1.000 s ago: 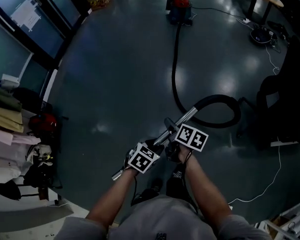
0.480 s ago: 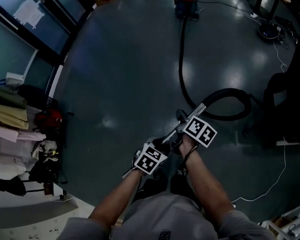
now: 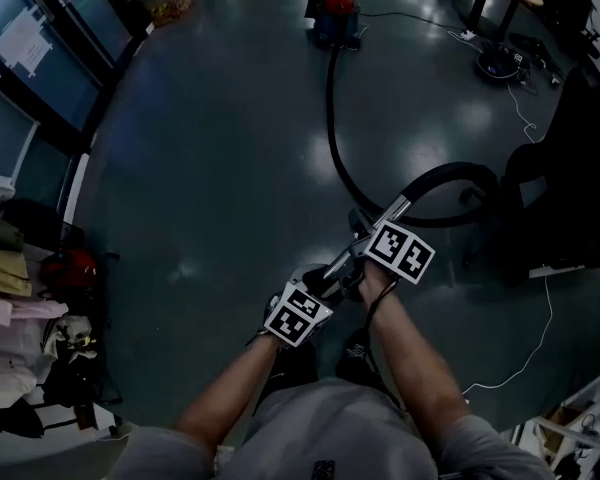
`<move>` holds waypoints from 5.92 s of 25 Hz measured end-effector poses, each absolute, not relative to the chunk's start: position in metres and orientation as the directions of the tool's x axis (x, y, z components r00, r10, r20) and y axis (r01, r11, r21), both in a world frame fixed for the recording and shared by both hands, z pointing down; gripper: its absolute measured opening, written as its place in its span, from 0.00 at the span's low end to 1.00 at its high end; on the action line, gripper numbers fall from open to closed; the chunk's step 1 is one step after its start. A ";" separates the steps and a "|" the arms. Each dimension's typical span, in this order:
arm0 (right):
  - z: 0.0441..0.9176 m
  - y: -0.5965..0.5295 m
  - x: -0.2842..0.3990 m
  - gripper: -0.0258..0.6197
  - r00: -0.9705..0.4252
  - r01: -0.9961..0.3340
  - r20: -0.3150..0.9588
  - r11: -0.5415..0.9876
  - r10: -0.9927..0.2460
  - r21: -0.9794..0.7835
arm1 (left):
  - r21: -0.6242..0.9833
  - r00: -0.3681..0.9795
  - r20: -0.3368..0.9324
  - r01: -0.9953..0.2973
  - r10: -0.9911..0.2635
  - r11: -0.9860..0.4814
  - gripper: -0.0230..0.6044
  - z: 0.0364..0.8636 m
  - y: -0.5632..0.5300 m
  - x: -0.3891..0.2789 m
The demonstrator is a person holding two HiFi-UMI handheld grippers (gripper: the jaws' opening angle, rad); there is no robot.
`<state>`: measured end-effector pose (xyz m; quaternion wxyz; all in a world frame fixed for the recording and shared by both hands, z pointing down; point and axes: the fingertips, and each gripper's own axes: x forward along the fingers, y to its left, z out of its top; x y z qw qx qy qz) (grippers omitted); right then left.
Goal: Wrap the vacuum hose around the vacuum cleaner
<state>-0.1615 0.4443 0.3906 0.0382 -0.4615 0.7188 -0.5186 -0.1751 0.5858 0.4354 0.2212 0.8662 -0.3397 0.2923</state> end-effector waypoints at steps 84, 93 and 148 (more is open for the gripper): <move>0.429 0.379 -0.082 0.11 -0.217 -0.764 0.974 0.610 0.062 -0.209 | -0.043 0.141 0.973 0.887 0.181 -0.459 0.33 0.400 0.333 -0.095; 0.424 0.379 -0.096 0.11 -0.244 -0.739 0.958 0.611 0.147 -0.282 | 0.030 0.076 0.963 0.922 0.257 -0.386 0.24 0.417 0.334 -0.113; 0.327 0.142 0.045 0.14 -0.459 -0.786 0.640 0.617 -0.616 0.031 | -0.065 0.232 0.972 0.121 -0.036 -0.990 0.22 0.452 0.144 -0.096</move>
